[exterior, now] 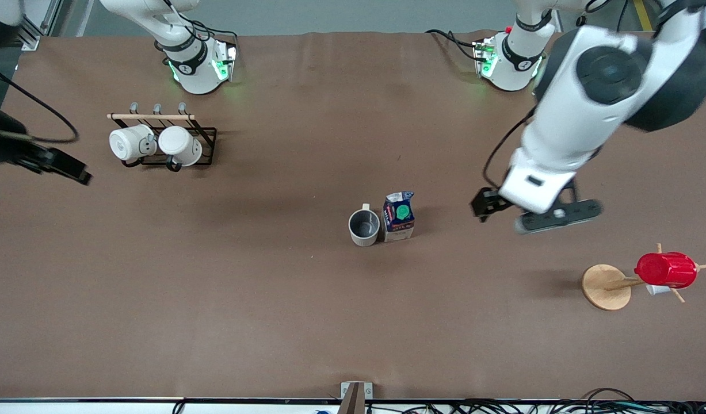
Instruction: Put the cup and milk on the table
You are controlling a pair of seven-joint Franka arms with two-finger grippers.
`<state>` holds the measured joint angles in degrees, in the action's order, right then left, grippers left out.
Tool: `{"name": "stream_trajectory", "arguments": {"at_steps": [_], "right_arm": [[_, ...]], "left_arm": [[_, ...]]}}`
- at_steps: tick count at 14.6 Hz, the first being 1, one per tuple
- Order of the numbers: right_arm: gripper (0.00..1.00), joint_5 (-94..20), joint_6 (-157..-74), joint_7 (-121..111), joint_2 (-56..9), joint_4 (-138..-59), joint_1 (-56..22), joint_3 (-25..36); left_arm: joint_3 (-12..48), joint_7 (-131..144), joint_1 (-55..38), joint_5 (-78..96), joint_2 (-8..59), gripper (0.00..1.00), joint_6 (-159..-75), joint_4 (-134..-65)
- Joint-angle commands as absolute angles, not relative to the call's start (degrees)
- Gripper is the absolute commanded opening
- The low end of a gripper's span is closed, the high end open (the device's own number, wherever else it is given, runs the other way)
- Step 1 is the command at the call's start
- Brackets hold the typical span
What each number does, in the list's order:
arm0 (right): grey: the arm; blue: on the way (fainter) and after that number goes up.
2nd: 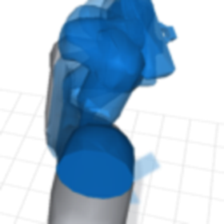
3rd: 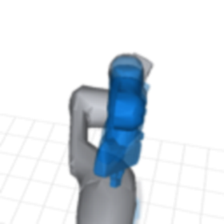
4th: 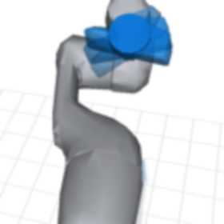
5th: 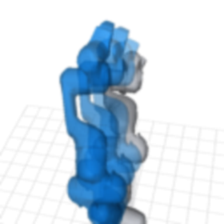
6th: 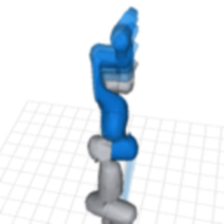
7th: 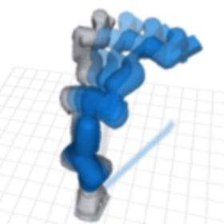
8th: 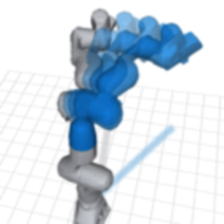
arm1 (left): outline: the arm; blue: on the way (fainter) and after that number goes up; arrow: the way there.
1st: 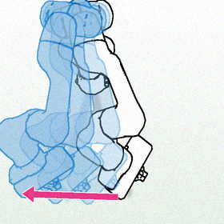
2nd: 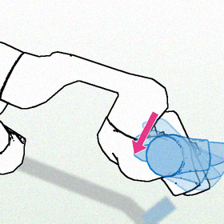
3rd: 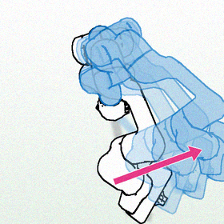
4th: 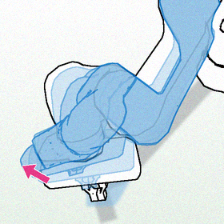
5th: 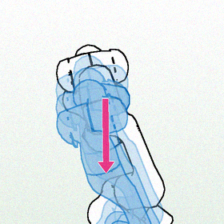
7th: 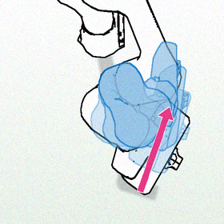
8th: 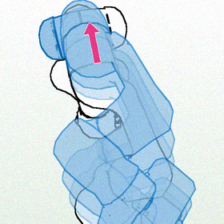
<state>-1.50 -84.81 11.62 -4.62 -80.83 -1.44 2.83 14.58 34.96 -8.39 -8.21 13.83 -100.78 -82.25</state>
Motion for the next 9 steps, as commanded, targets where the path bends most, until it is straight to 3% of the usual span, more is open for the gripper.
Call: {"name": "stream_trajectory", "arguments": {"at_steps": [1, 6, 9], "right_arm": [[1.00, -0.79, -84.46, 3.62, -1.93, -83.85, 4.03, 0.97], [1.00, -0.97, -83.77, 2.99, -1.85, -84.29, 3.25, 0.88], [1.00, -0.97, -83.76, 2.99, -1.85, -84.29, 3.51, 0.79]], "left_arm": [[15.03, 27.64, -4.50, -8.26, 8.80, 1.00, -95.90, -83.94], [14.94, 15.30, 2.45, -1.52, 3.00, 1.00, -89.04, -84.81], [13.81, 11.70, 2.46, -0.70, -2.01, 1.00, -88.59, -90.68]]}}
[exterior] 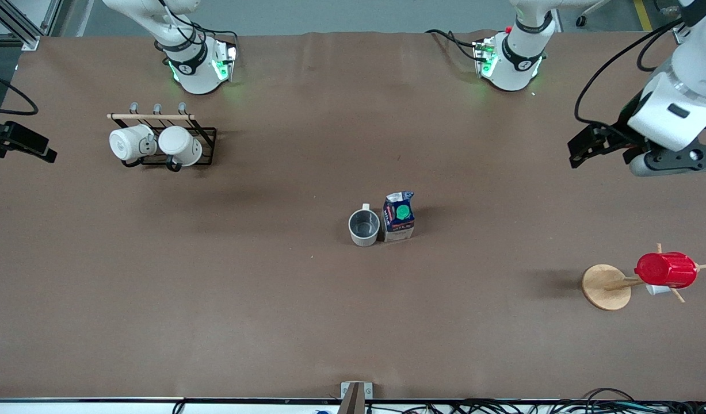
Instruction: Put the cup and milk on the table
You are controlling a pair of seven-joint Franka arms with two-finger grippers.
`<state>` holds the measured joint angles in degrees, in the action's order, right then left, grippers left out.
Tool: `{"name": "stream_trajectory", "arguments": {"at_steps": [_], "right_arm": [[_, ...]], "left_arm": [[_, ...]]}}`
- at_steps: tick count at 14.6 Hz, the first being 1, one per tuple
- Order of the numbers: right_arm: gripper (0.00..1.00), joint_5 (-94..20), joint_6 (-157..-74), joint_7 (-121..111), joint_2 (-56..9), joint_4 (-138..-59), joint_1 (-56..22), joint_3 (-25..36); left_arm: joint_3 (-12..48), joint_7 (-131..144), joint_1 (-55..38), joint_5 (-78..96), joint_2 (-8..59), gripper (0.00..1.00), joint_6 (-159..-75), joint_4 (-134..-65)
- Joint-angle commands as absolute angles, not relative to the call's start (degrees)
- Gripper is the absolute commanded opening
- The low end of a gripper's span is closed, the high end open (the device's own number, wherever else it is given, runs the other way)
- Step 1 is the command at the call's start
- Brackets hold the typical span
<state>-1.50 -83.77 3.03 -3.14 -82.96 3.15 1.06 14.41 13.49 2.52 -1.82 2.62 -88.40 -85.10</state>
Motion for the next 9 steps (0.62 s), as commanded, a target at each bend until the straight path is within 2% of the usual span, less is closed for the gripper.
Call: {"name": "stream_trajectory", "arguments": {"at_steps": [1, 4, 9], "right_arm": [[1.00, -0.97, -83.67, 2.99, -1.76, -84.29, 3.60, 0.18], [1.00, -0.88, -85.16, 3.25, -1.06, -85.43, 4.22, -1.23], [1.00, -0.88, -84.73, 3.78, -0.97, -85.34, 3.96, -1.67]], "left_arm": [[12.41, 10.73, 1.94, -0.36, -3.07, 1.00, -88.42, -92.10], [9.06, 4.93, 1.41, 1.05, -6.23, 1.00, -88.42, -95.62], [9.05, 4.39, 2.02, 0.97, -6.07, 1.00, -86.92, -94.31]]}}
